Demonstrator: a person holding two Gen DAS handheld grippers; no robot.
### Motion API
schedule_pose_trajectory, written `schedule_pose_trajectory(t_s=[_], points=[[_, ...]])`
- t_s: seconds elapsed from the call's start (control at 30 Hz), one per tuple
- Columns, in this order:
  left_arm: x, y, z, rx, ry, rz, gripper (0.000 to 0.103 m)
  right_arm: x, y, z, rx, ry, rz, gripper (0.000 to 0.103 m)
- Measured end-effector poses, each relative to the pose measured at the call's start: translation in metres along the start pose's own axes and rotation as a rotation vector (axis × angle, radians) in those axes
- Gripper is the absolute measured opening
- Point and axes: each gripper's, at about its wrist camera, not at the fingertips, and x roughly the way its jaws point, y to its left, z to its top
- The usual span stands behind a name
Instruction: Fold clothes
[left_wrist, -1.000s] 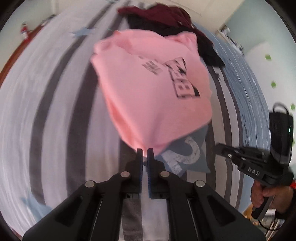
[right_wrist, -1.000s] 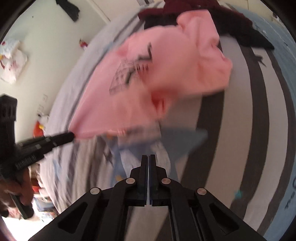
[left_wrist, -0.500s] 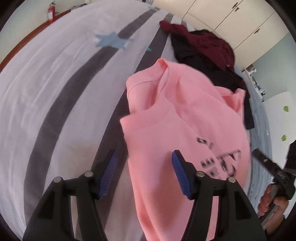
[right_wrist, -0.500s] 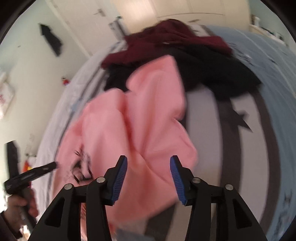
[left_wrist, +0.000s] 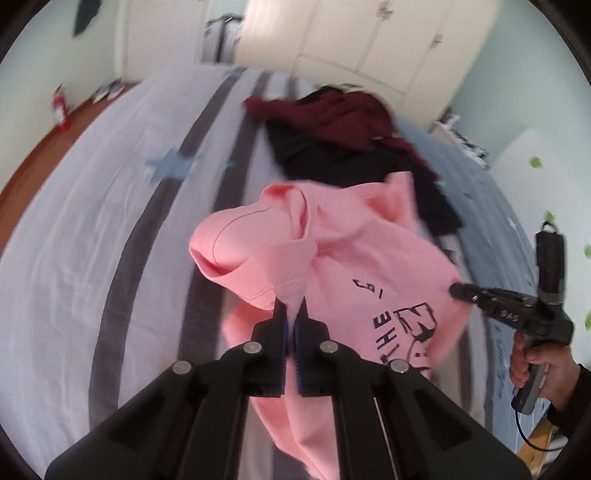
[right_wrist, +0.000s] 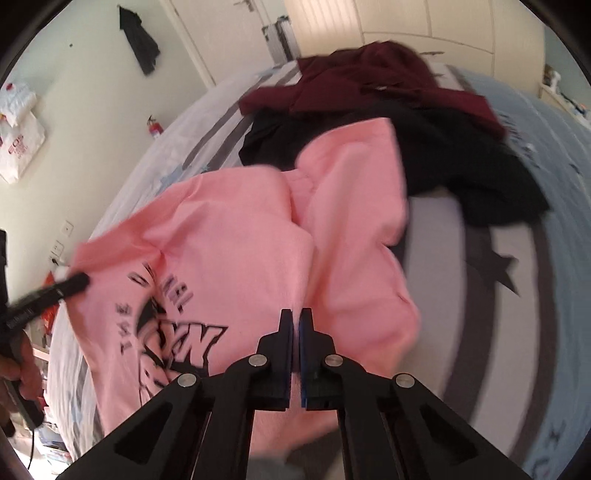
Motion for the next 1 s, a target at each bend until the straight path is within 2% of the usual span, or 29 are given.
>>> schedule_pose_trajectory(t_s=[0.13, 0.23, 0.33, 0.4, 0.47, 0.53, 0.63, 0.77, 0.8, 0.9, 1.0], points=[[-0.03, -0.05, -0.038, 0.053, 0.044, -0.111, 0.002, -0.049, -0.018, -0.061, 0.025, 0.045, -0.046, 0.002], [-0.034, -0.089, -0.089, 0.091, 0.145, -0.191, 0.002, -0.07, -0.031, -0.116, 0.054, 0.135, -0.084, 0.002], [-0.028, -0.111, -0.147, 0.128, 0.285, -0.208, 0.002, -0.072, -0.038, -0.169, 0.084, 0.248, -0.121, 0.002], [-0.027, -0.114, -0.171, 0.114, 0.351, -0.222, 0.002, -0.075, -0.038, -0.194, 0.083, 0.307, -0.156, 0.002], [-0.03, -0.103, -0.173, 0.085, 0.351, -0.198, 0.007, -0.087, -0.037, -0.203, 0.092, 0.311, -0.17, 0.002], [-0.034, -0.089, -0.171, 0.054, 0.338, -0.165, 0.024, -0.079, -0.034, -0.187, 0.074, 0.292, -0.175, 0.004], [-0.04, -0.068, -0.167, 0.008, 0.319, -0.116, 0.03, -0.063, -0.03, -0.157, 0.036, 0.258, -0.181, 0.011], [-0.024, -0.045, -0.15, -0.03, 0.295, -0.056, 0.031, -0.04, -0.025, -0.117, -0.013, 0.213, -0.188, 0.046], [-0.016, -0.043, -0.143, -0.029, 0.285, -0.044, 0.032, -0.034, -0.024, -0.107, -0.026, 0.202, -0.19, 0.049], [0.016, -0.033, -0.125, -0.005, 0.265, 0.019, 0.037, -0.017, -0.02, -0.077, -0.063, 0.168, -0.196, 0.049], [0.045, -0.01, -0.109, -0.051, 0.269, 0.048, 0.04, -0.001, -0.016, -0.046, -0.1, 0.134, -0.202, 0.049]])
